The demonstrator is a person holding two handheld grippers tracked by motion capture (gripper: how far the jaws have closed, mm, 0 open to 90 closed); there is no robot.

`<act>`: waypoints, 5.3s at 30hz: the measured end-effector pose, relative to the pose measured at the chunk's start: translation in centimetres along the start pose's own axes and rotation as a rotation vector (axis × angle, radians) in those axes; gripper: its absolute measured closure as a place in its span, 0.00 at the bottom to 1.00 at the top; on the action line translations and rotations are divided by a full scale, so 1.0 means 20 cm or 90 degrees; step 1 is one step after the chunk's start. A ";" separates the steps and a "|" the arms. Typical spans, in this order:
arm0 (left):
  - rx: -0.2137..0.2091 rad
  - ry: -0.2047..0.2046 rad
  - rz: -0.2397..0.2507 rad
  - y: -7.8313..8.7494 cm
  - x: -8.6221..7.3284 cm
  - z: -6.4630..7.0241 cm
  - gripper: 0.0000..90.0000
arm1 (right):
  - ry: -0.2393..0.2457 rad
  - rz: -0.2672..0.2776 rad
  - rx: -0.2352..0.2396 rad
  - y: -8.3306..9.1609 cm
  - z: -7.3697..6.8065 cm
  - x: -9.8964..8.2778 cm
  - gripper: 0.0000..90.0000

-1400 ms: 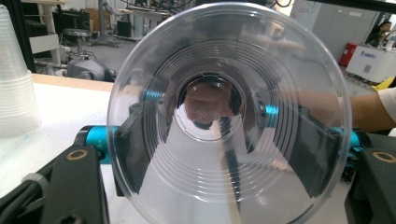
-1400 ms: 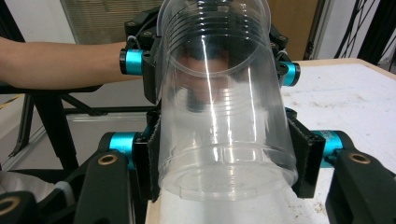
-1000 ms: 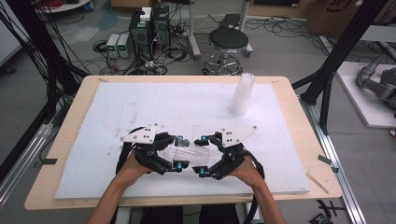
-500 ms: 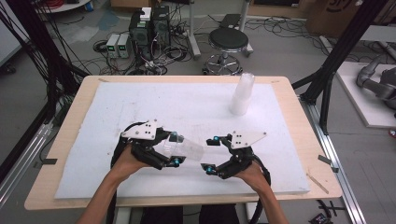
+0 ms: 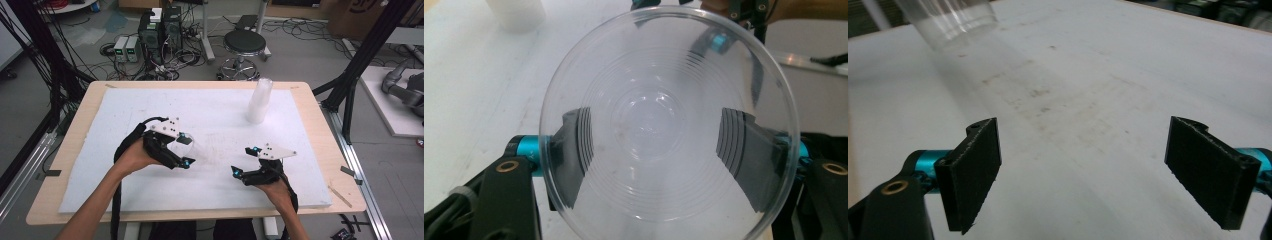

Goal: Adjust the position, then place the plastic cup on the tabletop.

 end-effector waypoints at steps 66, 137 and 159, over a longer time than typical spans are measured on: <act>0.069 0.009 -0.216 -0.22 -0.09 -0.25 0.34 | -0.053 -0.016 -0.075 0.00 0.10 -0.15 0.17; 0.312 0.191 0.271 0.25 -0.65 -0.17 0.13 | -0.050 0.030 -0.111 0.05 0.12 -0.14 0.17; 0.336 0.229 0.307 0.29 -0.75 -0.23 0.13 | -0.038 0.041 -0.110 0.05 0.10 -0.13 0.17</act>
Point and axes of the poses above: each handheld gripper's, and its own axes: y roughly backward along the jaws, x roughly out of its top, z roughly to its right, the point moved 10 cm from there along -y, roughly forward along the jaws, and after that the axes turned 9 degrees about y, right-handed, at the moved point
